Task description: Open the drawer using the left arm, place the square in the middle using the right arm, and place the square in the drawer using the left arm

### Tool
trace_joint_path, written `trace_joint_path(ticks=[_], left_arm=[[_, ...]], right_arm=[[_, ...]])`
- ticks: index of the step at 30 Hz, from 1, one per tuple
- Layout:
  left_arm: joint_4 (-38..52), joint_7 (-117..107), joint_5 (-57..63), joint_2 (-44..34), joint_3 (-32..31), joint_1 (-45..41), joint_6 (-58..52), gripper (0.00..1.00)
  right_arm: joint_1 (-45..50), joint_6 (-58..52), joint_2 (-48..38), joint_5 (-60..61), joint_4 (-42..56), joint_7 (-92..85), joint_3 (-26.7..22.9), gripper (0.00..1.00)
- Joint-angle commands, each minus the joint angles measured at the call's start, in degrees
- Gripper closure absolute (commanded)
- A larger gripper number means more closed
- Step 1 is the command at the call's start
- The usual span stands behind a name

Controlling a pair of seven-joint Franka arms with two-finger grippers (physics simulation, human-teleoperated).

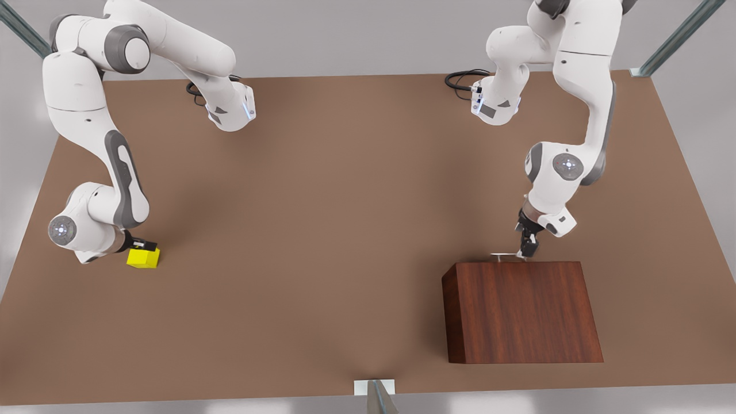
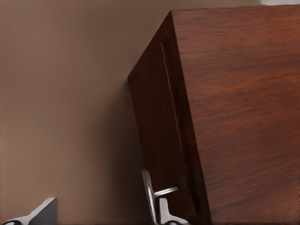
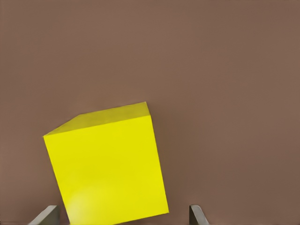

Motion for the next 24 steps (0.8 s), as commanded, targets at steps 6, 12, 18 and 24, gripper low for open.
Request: trace_joint_path(ticks=[6, 12, 18, 24], left_arm=[[0.1, 0.0, -0.7, 0.1, 0.0, 0.4, -0.1, 0.0], [-0.2, 0.0, -0.8, -0.9, 0.0, 0.2, -3.4, 0.0], [-0.5, -0.6, -0.8, -2.9, 0.0, -1.7, -9.1, 0.0], [-0.5, -0.7, -0.8, -3.6, 0.0, -2.3, -10.8, 0.0]], right_arm=[[0.3, 0.5, 1.0, -2.1, 0.3, -0.8, 0.3, 0.0], [0.3, 0.7, 1.9, -2.1, 0.9, -1.0, 0.3, 0.0], [0.3, 1.4, 3.6, -2.2, 3.5, -1.0, 0.3, 0.0], [0.4, 1.6, 5.2, -2.1, 4.4, -0.9, 0.3, 0.0]])
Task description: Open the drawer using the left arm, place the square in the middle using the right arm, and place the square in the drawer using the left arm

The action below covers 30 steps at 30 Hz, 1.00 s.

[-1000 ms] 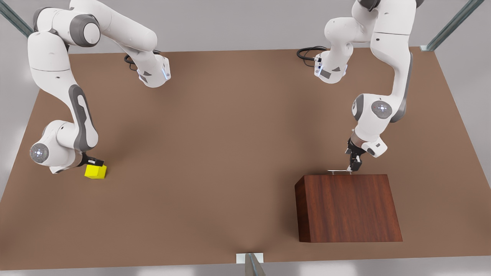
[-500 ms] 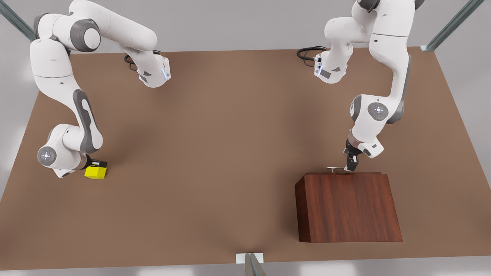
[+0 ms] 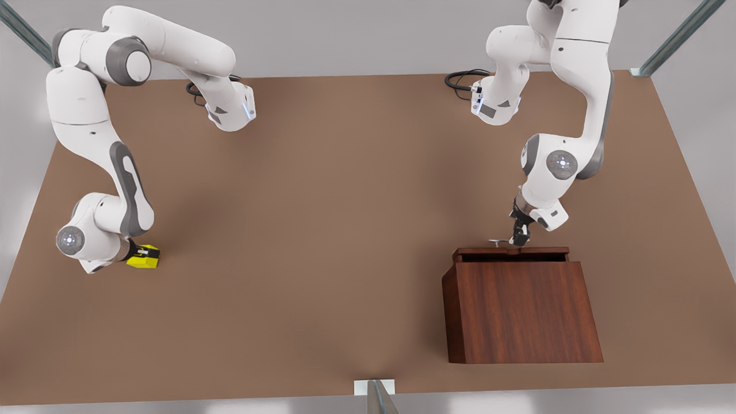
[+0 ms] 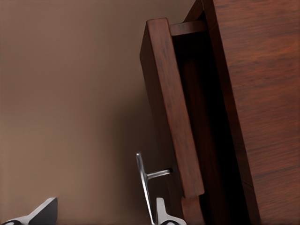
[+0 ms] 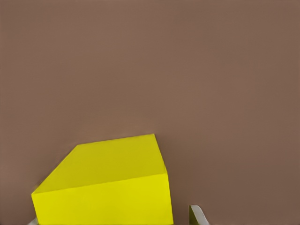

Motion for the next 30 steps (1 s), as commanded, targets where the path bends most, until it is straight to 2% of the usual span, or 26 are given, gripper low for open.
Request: trace_joint_path(ticks=[1, 4, 5, 6, 11, 15, 20, 21, 23, 25, 30], left_arm=[[0.0, 0.0, -0.1, 0.0, 0.0, 0.0, 0.0, 0.0], [0.0, 0.0, -0.1, 0.1, 0.0, 0.0, 0.0, 0.0], [0.0, 0.0, -0.1, 0.2, 0.0, 0.0, 0.0, 0.0], [-0.4, 0.0, 0.0, 0.0, 0.0, 0.0, -0.1, 0.0], [-0.8, 0.0, -0.1, -1.8, 0.0, 0.0, -4.8, 0.0], [-1.5, -0.1, -0.1, -2.2, -0.2, -0.3, -5.8, 0.0], [-1.7, -0.1, -0.4, -3.1, -0.2, -0.8, -7.2, 0.0], [-1.7, -0.1, -0.4, -3.2, -0.2, -0.8, -7.6, 0.0], [-2.0, -0.1, -0.4, -3.5, -0.2, -0.8, -8.3, 0.0], [-2.5, -0.1, -0.4, -3.9, -0.2, -0.8, -8.3, 0.0], [-3.0, -0.2, -0.5, -4.8, -0.2, -1.2, -10.8, 0.0]], right_arm=[[0.0, 0.0, 0.0, 0.0, 0.0, 0.1, 0.0, 0.0], [0.0, 0.0, 0.2, 0.0, 0.0, 0.1, 0.0, 0.0], [0.1, 0.0, 0.2, 0.0, 0.3, 0.1, 0.0, 0.04], [0.0, 0.0, 0.2, -0.1, 0.4, 0.1, 0.0, 0.17], [0.4, -0.1, 0.2, -0.1, 0.6, 0.4, 0.0, 0.21], [1.0, -1.1, -0.5, 0.3, 0.5, 4.2, 0.0, 0.33], [1.1, -2.3, -0.9, 0.3, 0.5, 6.8, 0.3, 0.34], [1.3, -3.5, -2.0, 0.3, 0.5, 10.2, 1.8, 0.34], [1.5, -8.1, -3.2, -0.3, 2.1, 5.2, 6.9, 0.31], [1.5, -10.9, -5.9, -0.3, 3.4, 11.0, 11.5, 0.31], [3.0, -23.3, -5.3, -0.3, 15.5, 28.5, 25.8, 0.3]])
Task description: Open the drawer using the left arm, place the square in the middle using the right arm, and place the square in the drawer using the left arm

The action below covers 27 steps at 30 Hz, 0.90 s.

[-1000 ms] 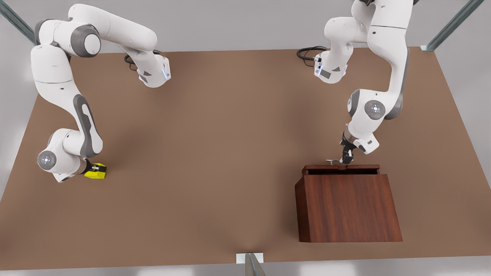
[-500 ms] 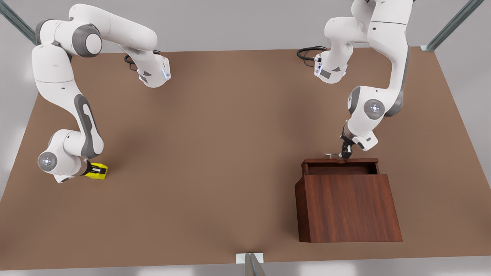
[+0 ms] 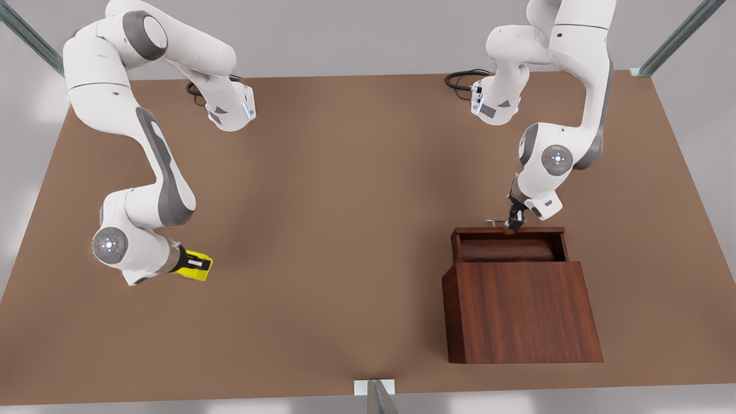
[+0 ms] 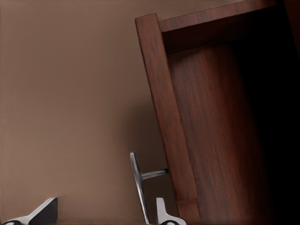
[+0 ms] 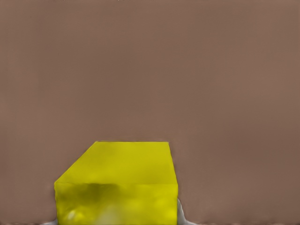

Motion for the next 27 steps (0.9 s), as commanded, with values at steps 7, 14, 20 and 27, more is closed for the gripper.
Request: trace_joint_path(ticks=[7, 14, 20, 27], left_arm=[[0.0, -0.4, -0.2, -0.9, -0.1, -1.2, -1.7, 0.0], [0.1, -1.5, -0.6, -1.9, -0.3, -2.4, -3.7, 0.0], [6.0, -3.8, -9.9, -3.7, -0.4, -2.4, -7.3, 0.0], [44.5, 53.2, 0.7, 5.6, -3.5, -2.9, -44.2, 0.0]], right_arm=[[22.5, -3.2, 11.2, 0.4, 17.3, 32.6, 0.1, 0.31], [41.8, 2.5, 21.0, 0.3, 26.1, 54.3, -0.3, 0.32], [54.3, 9.3, 23.8, -0.4, 22.0, 59.1, -2.8, 0.32], [57.4, 16.0, 27.4, -0.4, 21.9, 67.2, -6.0, 0.34]])
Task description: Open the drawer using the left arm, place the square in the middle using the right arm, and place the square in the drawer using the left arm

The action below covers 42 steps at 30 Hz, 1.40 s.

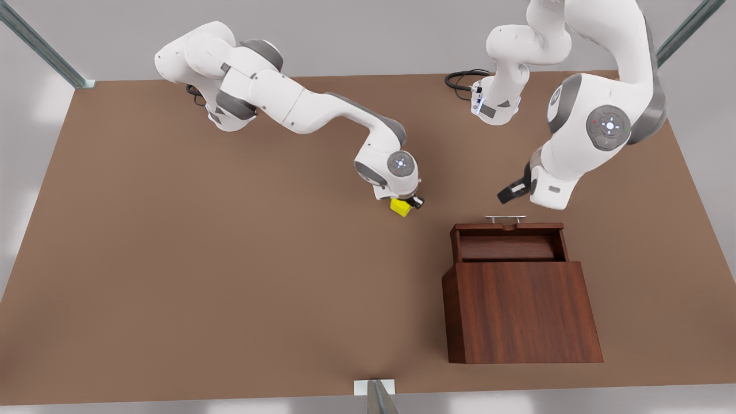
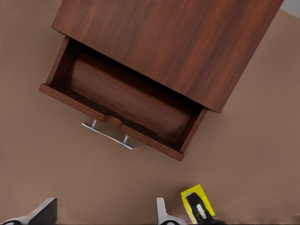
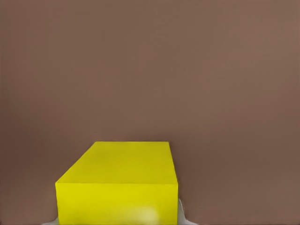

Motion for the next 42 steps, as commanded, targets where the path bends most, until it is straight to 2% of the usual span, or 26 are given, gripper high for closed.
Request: trace_joint_path(ticks=[1, 2, 6, 8, 9, 10, 25, 27, 29, 31, 32, 33, 34, 35, 37, 40, 42], left_arm=[[0.8, 8.7, 4.7, 0.7, 0.1, 0.0, -0.4, 0.0], [0.8, 14.8, 5.5, 0.9, 0.6, 0.0, -0.8, 0.0], [0.5, 14.1, 5.7, 2.0, 2.0, 0.0, -0.4, 0.0], [-0.1, 14.4, 5.5, 2.0, 3.7, 0.0, -0.2, 0.0], [-0.1, 14.3, 5.6, 2.0, 3.7, -0.2, -0.2, 0.0], [-0.1, 14.1, 5.6, 1.7, 3.7, -0.2, -0.2, 0.0], [0.1, 13.5, 5.5, 1.6, 3.4, -0.4, -0.8, 0.0], [0.0, 13.5, 5.5, 1.5, 3.4, -0.3, -0.7, 0.0], [0.0, 14.1, 5.3, 1.4, 3.4, -0.4, -0.7, 0.0], [0.0, 13.4, 4.9, 1.4, 2.9, -0.5, -0.7, 0.0], [-0.1, 13.1, 4.6, 2.0, 2.8, -5.7, 0.0, 0.0], [0.0, 12.5, 4.6, 3.4, 2.8, -13.0, 1.5, 0.0], [1.4, 11.9, 4.3, 6.7, 2.8, -17.6, 2.2, 0.0], [8.1, 11.4, 4.3, 12.3, 2.7, -21.4, 2.7, 0.0], [9.6, 11.5, 3.3, 15.0, 2.7, -24.4, 7.7, 0.0], [-2.2, 12.0, 3.3, 14.7, 2.8, -26.3, 23.7, 0.0], [-7.0, 12.9, 3.3, 14.7, 2.7, -26.3, 25.7, 0.0]], right_arm=[[0.0, 0.0, 0.0, -0.1, 0.0, 0.1, 0.0, 0.34], [0.0, 0.0, 0.0, -0.2, 0.0, 1.2, -0.3, 0.34], [0.1, 0.3, -0.1, -0.3, 0.1, 4.3, -2.5, 0.34], [0.2, 1.8, 0.5, -0.6, -0.1, 4.2, -3.2, 0.21], [0.4, 1.8, 0.5, -0.6, -0.2, 4.2, -3.3, 0.04], [0.4, 1.8, 0.5, -0.7, -0.1, 4.1, -3.3, 0.0], [-1.5, 0.7, -2.3, -0.8, 1.5, -1.1, -3.1, 0.0], [-6.3, 0.6, -7.8, -0.1, -5.6, -11.0, -2.3, 0.0], [-18.1, 0.6, -15.4, -0.1, -16.4, -19.0, 4.6, 0.0], [-27.2, 0.5, -24.7, -0.1, -27.9, -26.6, 6.2, 0.0], [-30.4, 0.3, -27.8, -0.1, -31.4, -30.9, 6.3, 0.0], [-35.8, -4.8, -29.5, 0.0, -32.4, -36.1, 8.3, 0.0], [-42.3, -8.5, -30.3, 0.0, -32.4, -42.0, 11.3, 0.0], [-51.0, -11.8, -30.8, -0.1, -32.3, -50.0, 15.6, 0.0], [-62.5, -15.1, -32.0, -0.2, -31.3, -62.9, 18.6, 0.0], [-69.2, -20.6, -31.9, -0.6, -21.0, -77.3, 18.0, 0.0], [-68.8, -25.3, -31.7, -0.5, -15.1, -77.8, 18.1, 0.0]])
